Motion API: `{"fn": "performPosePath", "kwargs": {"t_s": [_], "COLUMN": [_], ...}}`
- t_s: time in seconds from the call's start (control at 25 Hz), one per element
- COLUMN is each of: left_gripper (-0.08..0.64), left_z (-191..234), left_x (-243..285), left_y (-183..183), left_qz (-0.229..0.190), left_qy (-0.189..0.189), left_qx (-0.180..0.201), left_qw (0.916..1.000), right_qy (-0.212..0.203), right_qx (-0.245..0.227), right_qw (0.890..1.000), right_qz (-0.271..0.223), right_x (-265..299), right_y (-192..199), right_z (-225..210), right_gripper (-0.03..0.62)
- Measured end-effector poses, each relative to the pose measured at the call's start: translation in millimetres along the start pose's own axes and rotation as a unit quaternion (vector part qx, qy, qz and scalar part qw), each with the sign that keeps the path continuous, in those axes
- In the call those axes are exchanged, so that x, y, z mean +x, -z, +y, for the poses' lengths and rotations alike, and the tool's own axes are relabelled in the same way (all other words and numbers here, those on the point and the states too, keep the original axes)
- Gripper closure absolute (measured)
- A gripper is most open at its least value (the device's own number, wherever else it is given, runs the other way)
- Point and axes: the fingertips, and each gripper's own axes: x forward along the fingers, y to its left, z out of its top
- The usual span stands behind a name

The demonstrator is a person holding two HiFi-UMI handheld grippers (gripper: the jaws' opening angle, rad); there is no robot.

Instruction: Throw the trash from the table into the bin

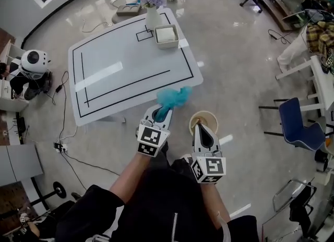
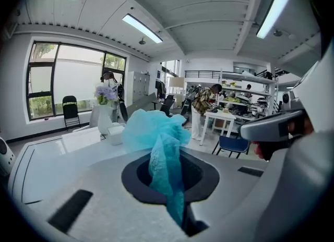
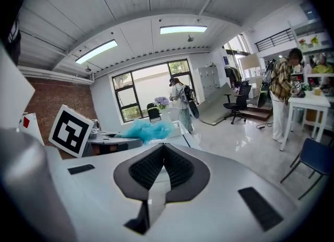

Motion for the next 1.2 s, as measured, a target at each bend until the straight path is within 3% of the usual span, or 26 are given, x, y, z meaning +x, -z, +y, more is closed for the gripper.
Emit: {"fn": "performPosePath", "kwargs": {"t_s": [0.52, 0.76, 1.2], "left_gripper": [0.541, 0.541, 0.541], "left_z": [-175, -205, -225], "left_x": [9, 25, 66], "left_y": [-4, -6, 11], "left_qz": [0.002, 0.012, 0.027], "left_qy": [0.062, 0.091, 0.139], "left_qx": [0.046, 0.067, 0.079], "left_qw": [0.997, 0.9935, 0.9867], "right_qy": [0.061, 0.089, 0.14], "right_qx": [0.035, 0.057, 0.067], "right_qw": [0.997, 0.994, 0.987], "right_qz": [-0.028, -0.037, -0.04], "right_x": [-146, -166, -154], "right_y": [26, 33, 39], "right_z": [-92, -116, -159], "right_gripper": [0.583, 0.583, 0.583]}}
